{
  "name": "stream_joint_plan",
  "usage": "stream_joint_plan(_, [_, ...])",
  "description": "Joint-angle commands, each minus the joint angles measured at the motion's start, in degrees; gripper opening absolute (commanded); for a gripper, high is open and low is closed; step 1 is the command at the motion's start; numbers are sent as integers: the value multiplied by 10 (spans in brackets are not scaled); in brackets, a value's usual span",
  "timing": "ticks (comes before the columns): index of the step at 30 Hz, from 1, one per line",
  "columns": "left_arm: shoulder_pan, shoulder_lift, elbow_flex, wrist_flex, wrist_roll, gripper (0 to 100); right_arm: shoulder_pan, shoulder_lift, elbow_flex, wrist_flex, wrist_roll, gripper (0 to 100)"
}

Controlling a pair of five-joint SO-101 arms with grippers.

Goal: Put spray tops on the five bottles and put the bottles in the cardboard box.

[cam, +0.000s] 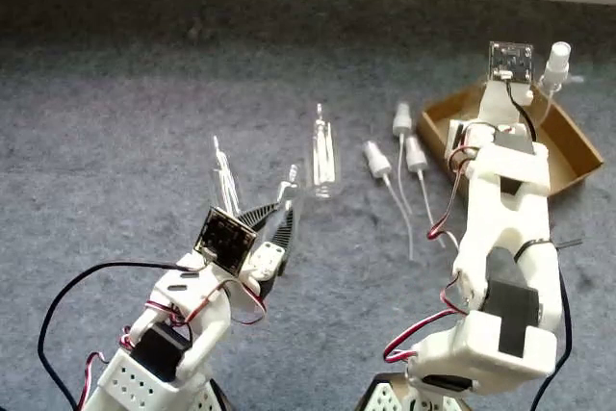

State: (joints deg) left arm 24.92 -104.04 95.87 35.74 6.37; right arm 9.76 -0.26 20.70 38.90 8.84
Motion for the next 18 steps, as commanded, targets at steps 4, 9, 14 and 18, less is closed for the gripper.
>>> stream_joint_plan(4, [-109, -7, -36, 6, 2, 7, -13, -117, -23, 109, 4, 217])
stream_joint_plan(9, [-144, -7, -62, 32, 3, 7, -64, -203, -23, 184, 4, 217])
stream_joint_plan(14, [-157, -7, -155, 171, 2, 8, -148, -280, -23, 223, -28, 217])
stream_joint_plan(18, [-157, -7, -182, 212, 2, 8, -215, -293, -24, 221, -94, 217])
